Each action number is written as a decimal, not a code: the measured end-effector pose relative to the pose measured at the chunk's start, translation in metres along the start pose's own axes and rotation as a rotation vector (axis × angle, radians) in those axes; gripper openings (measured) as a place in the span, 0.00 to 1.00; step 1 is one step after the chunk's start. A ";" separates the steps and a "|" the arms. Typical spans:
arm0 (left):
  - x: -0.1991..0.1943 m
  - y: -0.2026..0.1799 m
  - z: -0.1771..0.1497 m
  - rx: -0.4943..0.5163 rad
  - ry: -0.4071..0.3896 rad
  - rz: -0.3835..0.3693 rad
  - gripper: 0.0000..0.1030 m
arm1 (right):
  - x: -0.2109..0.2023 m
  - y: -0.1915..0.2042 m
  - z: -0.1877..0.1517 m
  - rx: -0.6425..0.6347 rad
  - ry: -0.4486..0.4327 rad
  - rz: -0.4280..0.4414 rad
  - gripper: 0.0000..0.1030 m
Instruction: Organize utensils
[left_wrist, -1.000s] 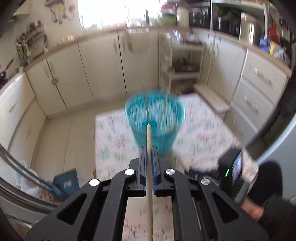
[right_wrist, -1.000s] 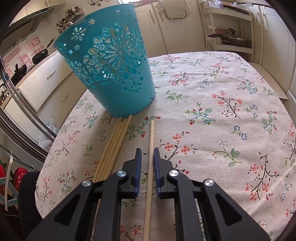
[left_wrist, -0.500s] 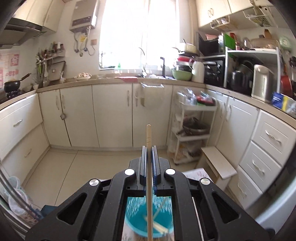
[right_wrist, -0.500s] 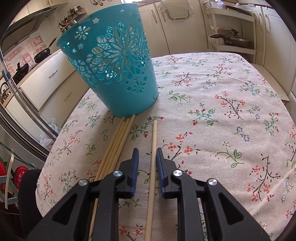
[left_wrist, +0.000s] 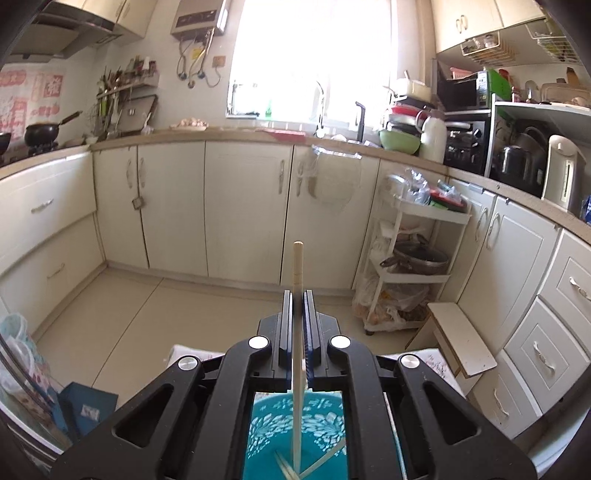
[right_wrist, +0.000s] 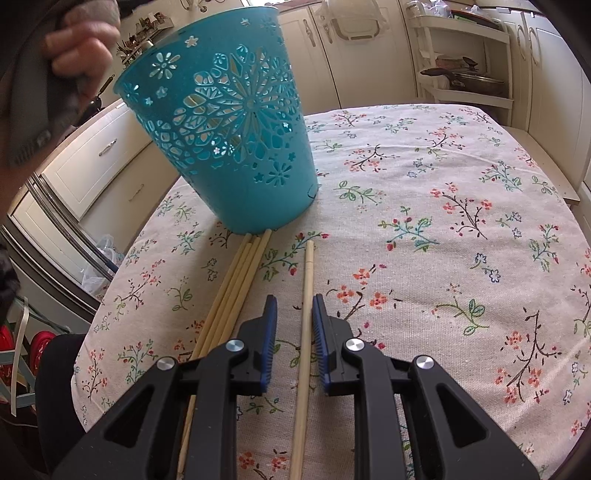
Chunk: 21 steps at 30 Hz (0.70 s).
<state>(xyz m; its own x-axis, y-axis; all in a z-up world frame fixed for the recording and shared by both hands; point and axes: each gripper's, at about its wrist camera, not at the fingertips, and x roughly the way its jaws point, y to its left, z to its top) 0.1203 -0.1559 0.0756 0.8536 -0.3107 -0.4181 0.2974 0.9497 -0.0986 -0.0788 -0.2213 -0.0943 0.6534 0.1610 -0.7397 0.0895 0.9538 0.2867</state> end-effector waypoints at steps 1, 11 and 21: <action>0.000 0.001 -0.004 0.001 0.005 0.002 0.05 | 0.000 0.000 0.000 0.000 0.000 0.000 0.19; -0.035 0.010 -0.045 0.102 0.078 0.038 0.43 | 0.000 0.000 0.000 0.003 0.000 0.006 0.21; -0.106 0.071 -0.115 0.084 0.071 0.165 0.81 | 0.000 0.004 0.000 -0.020 0.004 0.019 0.29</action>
<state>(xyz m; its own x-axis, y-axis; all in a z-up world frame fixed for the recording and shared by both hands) 0.0022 -0.0508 0.0093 0.8623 -0.1444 -0.4854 0.1929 0.9799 0.0512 -0.0784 -0.2174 -0.0935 0.6519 0.1805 -0.7365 0.0621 0.9553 0.2891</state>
